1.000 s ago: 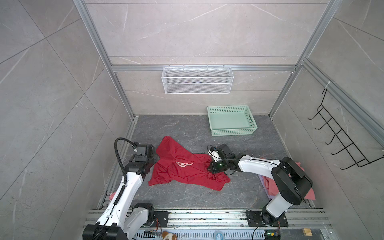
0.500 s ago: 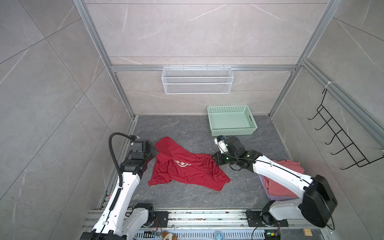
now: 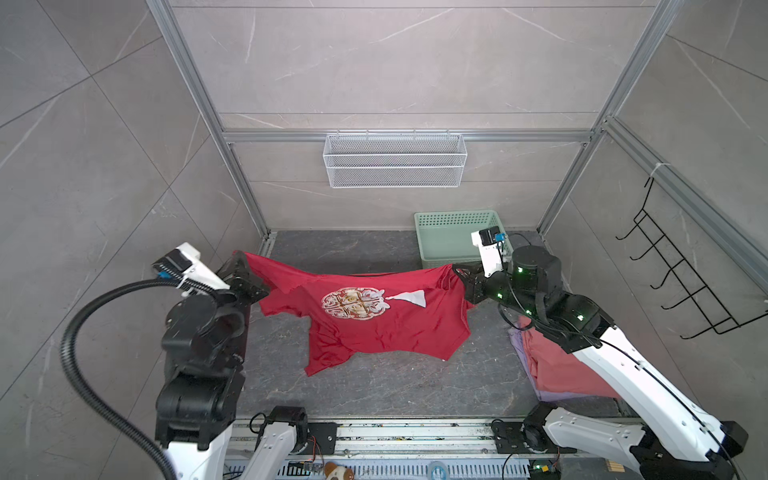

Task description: Fold and stack the t-shirts

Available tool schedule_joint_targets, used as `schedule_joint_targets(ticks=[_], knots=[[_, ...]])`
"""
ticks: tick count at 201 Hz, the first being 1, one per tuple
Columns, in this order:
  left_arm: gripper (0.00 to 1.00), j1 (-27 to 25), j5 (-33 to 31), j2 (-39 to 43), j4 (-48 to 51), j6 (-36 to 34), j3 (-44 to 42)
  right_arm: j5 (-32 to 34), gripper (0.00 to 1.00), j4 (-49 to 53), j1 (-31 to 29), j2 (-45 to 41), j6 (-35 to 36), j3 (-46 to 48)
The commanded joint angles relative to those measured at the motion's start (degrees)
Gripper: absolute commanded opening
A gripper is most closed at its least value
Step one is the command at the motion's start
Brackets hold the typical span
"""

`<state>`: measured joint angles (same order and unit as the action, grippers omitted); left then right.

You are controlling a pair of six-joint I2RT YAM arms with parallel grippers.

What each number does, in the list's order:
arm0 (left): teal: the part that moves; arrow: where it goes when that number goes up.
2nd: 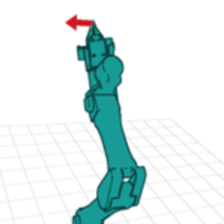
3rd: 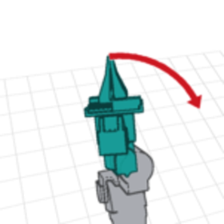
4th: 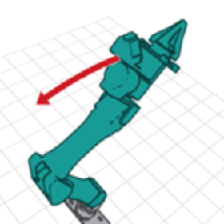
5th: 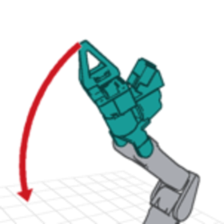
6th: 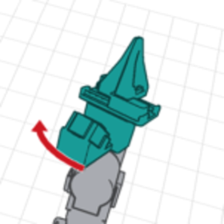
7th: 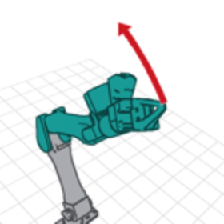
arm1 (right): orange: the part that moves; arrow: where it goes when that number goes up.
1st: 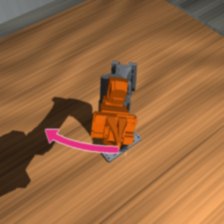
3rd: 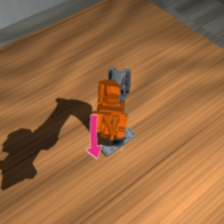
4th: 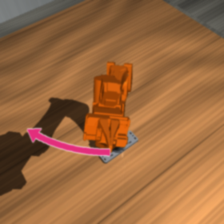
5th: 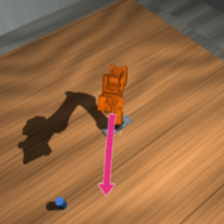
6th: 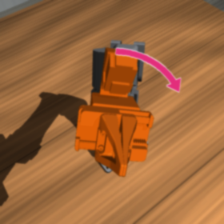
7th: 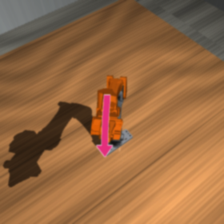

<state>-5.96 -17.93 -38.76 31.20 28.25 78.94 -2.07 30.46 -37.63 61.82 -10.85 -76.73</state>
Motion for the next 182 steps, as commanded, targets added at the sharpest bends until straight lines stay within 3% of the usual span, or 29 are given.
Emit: schedule_joint_targets(ticks=[1, 51, 91, 139, 172, 182], knots=[[0.00, 0.3, -0.9, 0.3, 0.4, -2.3, 0.0, -6.2, 0.00, 6.3, 0.1, -0.6, 1.8, -1.8], [0.00, 0.2, 0.9, -0.1, 6.1, 3.3, -9.3, -8.9, 0.00, 9.5, 0.1, 1.4, -2.4, 8.0], [0.00, 0.3, 4.7, -6.9, 1.8, 7.6, -21.0, -11.1, 0.00, 4.0, 0.2, 14.7, -3.1, 13.6], [0.00, 0.3, 7.4, -22.3, -7.4, 9.3, -26.4, -14.3, 0.00, -0.6, 3.7, 39.8, 0.1, 8.4], [0.00, 0.4, 7.3, -29.0, -10.4, 9.1, -25.9, -11.4, 0.06, -1.7, 6.4, 46.2, 1.1, 3.5], [0.00, 0.5, 7.3, -30.5, -11.1, 9.3, -25.6, -9.8, 0.17, -1.4, 6.8, 47.2, 1.3, 1.8]])
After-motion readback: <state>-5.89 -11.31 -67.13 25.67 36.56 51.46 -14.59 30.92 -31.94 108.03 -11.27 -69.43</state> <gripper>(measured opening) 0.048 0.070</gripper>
